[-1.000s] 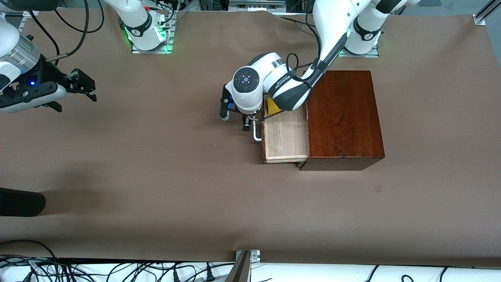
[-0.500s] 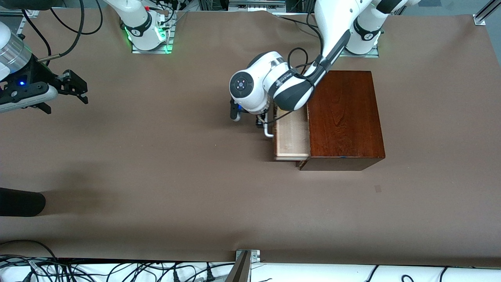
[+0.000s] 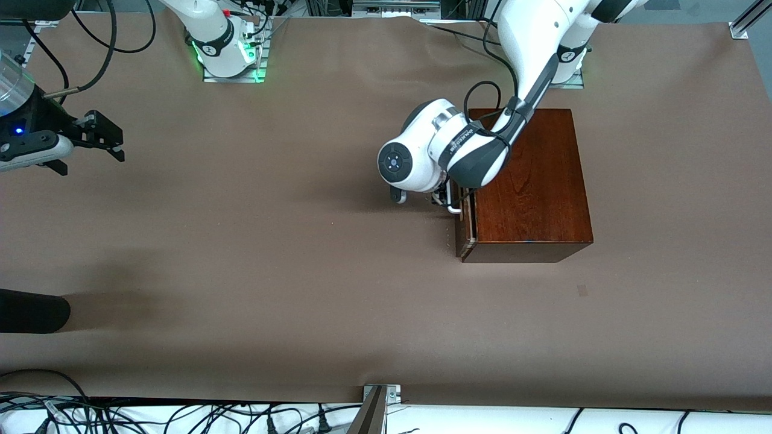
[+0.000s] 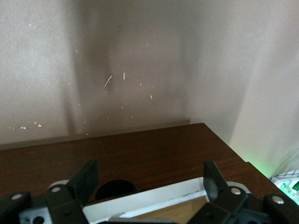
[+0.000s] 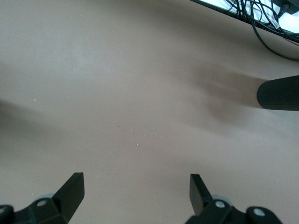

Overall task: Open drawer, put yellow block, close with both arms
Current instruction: 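Push the drawer shut into the box with the left gripper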

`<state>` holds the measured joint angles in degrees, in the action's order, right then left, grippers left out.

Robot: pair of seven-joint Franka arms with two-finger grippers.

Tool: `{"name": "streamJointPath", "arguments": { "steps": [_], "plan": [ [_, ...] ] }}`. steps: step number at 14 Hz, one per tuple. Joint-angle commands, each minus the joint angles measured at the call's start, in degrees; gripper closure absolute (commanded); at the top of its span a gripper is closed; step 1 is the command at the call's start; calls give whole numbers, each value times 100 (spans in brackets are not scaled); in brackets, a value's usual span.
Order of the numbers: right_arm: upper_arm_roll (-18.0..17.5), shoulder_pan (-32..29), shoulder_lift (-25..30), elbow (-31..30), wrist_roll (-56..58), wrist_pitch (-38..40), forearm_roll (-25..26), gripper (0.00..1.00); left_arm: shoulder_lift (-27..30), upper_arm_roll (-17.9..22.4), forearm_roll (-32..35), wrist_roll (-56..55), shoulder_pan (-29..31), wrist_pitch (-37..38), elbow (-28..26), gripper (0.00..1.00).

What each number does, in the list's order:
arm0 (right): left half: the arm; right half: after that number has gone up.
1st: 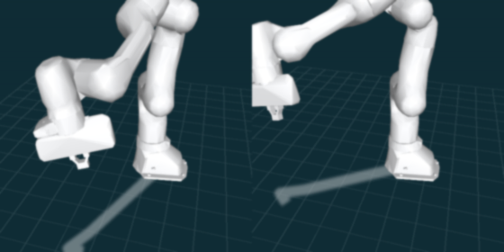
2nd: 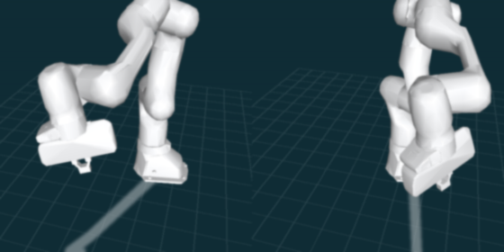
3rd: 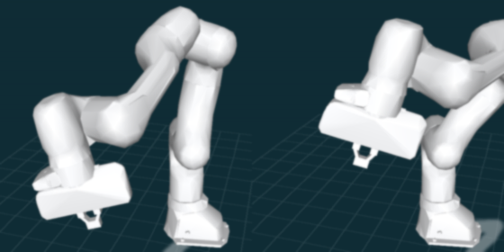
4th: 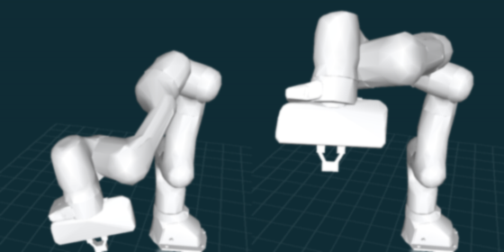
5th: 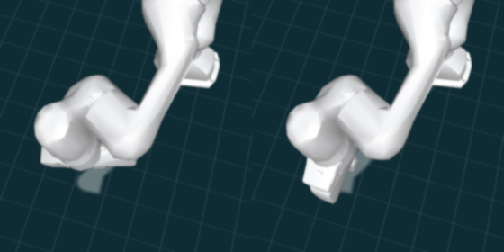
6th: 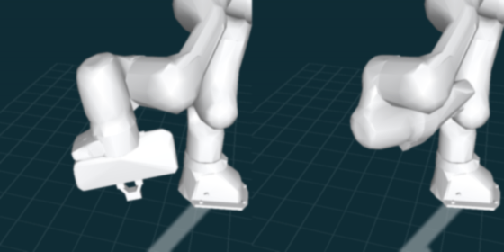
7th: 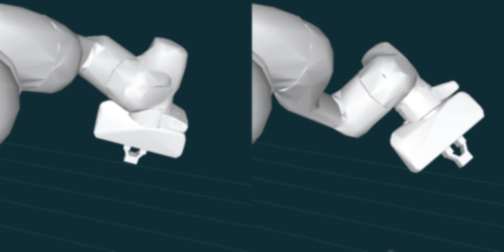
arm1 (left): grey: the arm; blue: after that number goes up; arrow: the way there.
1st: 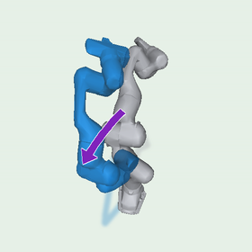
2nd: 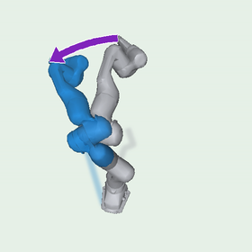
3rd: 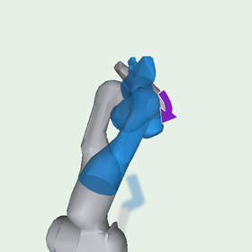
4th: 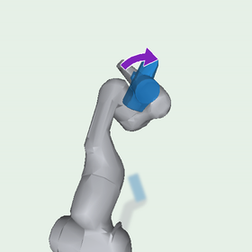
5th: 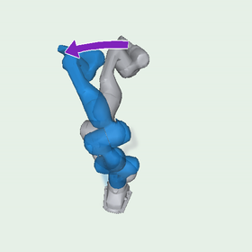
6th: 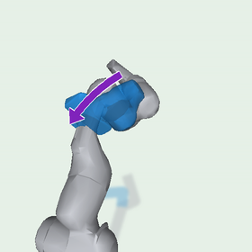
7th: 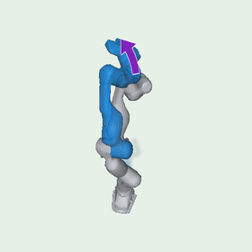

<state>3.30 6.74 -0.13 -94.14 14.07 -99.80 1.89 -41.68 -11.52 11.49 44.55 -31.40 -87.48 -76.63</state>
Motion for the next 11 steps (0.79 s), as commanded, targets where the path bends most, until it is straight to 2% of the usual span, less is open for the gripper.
{"name": "streamJointPath", "arguments": {
  "steps": [1,8,11],
  "plan": [
    [-13,-41,-39,124,-36,110,-13,0,177,35,222,141,46,117,-151,0],
    [-66,-6,-30,124,-53,110,-22,0,431,44,179,71,143,267,-89,0],
    [-66,-6,-30,124,-53,110,-22,0,826,27,-276,-559,309,231,7,0]
  ]
}}
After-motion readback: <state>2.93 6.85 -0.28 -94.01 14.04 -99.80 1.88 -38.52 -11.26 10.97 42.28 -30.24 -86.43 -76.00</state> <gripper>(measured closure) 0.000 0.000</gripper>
